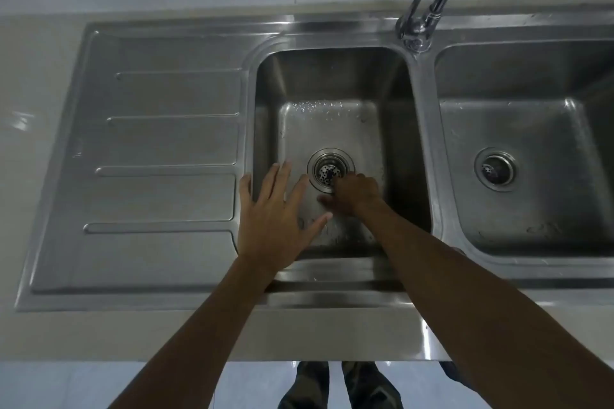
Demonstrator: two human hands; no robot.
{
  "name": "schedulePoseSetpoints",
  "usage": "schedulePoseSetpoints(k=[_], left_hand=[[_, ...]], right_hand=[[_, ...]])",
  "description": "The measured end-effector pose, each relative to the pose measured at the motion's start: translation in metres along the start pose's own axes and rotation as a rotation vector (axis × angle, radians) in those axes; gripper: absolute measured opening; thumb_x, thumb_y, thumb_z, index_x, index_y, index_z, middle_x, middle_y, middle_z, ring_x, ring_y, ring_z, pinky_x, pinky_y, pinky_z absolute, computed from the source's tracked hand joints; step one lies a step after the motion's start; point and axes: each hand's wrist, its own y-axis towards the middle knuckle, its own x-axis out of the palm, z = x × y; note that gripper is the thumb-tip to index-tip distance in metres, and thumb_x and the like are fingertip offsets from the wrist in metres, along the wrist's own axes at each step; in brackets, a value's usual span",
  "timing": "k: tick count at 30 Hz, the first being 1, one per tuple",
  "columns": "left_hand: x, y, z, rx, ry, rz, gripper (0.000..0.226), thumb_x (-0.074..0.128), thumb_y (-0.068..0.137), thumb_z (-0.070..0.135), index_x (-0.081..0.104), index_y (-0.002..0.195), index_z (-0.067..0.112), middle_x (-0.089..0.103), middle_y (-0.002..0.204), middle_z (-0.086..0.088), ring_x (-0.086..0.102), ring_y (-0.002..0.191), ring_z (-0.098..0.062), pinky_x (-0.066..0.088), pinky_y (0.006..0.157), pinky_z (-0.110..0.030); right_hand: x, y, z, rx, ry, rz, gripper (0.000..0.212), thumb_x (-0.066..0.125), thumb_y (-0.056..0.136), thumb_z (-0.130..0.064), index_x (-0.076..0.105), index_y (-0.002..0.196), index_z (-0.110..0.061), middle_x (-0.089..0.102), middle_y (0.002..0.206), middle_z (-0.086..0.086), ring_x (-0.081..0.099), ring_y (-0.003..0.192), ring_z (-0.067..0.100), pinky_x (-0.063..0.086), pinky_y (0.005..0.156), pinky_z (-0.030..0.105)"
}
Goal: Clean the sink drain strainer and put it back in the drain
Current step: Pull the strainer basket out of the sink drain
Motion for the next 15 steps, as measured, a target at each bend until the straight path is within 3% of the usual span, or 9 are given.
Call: schedulePoseSetpoints(k=[4,8,12,15], left_hand=[[0.0000,-0.0013,-0.0006,0.009,0.026,0.040,0.087,0.023,0.091,0.086,0.045,0.152,0.028,0.029,0.166,-0.009,0.027,0.153,-0.027,0.010,0.121,-0.063],[-0.0003,-0.0015,0.0002,0.017,0.018,0.065,0.087,0.022,0.091,0.085,0.045,0.152,0.027,0.029,0.166,-0.009,0.026,0.153,-0.027,0.010,0.122,-0.062],[-0.0032,-0.0011,0.0016,0.002,0.017,0.047,0.087,0.021,0.091,0.085,0.044,0.153,0.028,0.027,0.167,-0.009,0.025,0.154,-0.027,0.009,0.122,-0.062],[-0.0033,-0.0016,0.0013,0.001,0.022,0.052,0.086,0.023,0.091,0.085,0.044,0.152,0.028,0.027,0.167,-0.009,0.025,0.154,-0.027,0.010,0.122,-0.062]], right_hand=[[-0.0004,-0.0013,0.0014,0.001,0.002,0.028,0.065,0.051,0.085,-0.071,0.060,0.124,-0.020,0.062,0.123,0.015,0.059,0.109,0.033,0.042,0.076,0.039],[-0.0020,-0.0039,-0.0016,0.007,0.043,0.110,0.059,0.061,0.086,-0.061,0.062,0.128,-0.018,0.044,0.139,0.019,0.042,0.126,0.035,0.049,0.090,0.046],[-0.0038,-0.0037,-0.0038,-0.025,0.024,0.234,0.049,0.068,0.085,-0.054,0.070,0.119,-0.018,0.030,0.149,0.016,0.031,0.132,0.035,0.045,0.101,0.051],[-0.0056,0.0018,-0.0031,-0.061,0.053,0.218,0.045,0.069,0.086,-0.051,0.072,0.118,-0.019,0.026,0.155,0.011,0.028,0.136,0.034,0.040,0.104,0.051]])
